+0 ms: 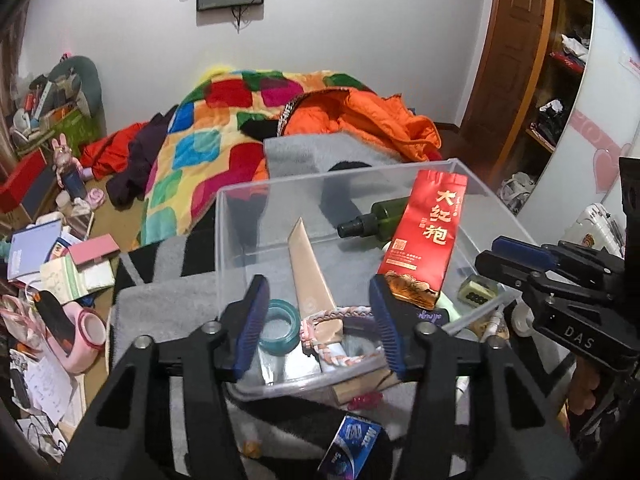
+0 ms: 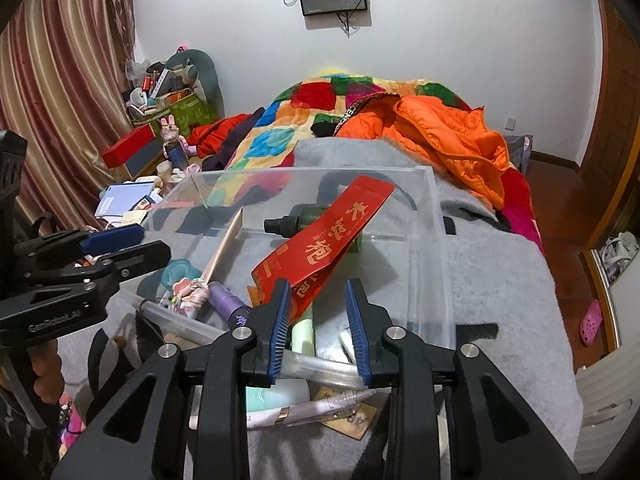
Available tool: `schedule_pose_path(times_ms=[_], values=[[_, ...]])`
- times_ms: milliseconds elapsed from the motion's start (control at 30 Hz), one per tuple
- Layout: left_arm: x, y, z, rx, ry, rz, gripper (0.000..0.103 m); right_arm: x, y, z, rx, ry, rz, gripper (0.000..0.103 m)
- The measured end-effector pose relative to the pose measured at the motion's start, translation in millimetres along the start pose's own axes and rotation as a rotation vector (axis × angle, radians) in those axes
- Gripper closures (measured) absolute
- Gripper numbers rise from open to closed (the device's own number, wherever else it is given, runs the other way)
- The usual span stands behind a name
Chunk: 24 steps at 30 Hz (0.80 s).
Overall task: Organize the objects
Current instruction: 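Open both grippers to drop the rope toy and tile into the box, then grasp the white tape roll with right gripper while left grasps the small brown bead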
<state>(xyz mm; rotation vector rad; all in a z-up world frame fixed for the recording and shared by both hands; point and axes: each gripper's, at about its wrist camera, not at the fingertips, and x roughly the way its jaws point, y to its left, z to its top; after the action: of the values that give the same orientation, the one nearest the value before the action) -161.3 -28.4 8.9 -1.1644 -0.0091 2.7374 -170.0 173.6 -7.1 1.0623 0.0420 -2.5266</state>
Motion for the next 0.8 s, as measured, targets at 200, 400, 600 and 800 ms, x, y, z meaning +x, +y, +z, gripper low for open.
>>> schedule_pose_path(times_ms=[200, 400, 600, 800], values=[[-21.6, 4.2, -10.6, -0.006, -0.021, 0.008, 0.039, -26.7, -0.1, -6.8, -0.024, -0.055, -0.041, 0.059], [-38.3, 11.9, -34.1, -0.013, -0.017, 0.029, 0.026, -51.0, -7.2, -20.7, -0.038, -0.090, -0.086, 0.045], [-43.3, 22.4, -64.5, -0.039, 0.021, 0.051, 0.023, -59.7, -21.5, -45.6, -0.042, -0.060, -0.141, 0.043], [-38.1, 33.8, -95.9, -0.086, 0.078, 0.057, 0.023, -52.2, -41.2, -71.9, -0.001, 0.010, -0.163, 0.043]])
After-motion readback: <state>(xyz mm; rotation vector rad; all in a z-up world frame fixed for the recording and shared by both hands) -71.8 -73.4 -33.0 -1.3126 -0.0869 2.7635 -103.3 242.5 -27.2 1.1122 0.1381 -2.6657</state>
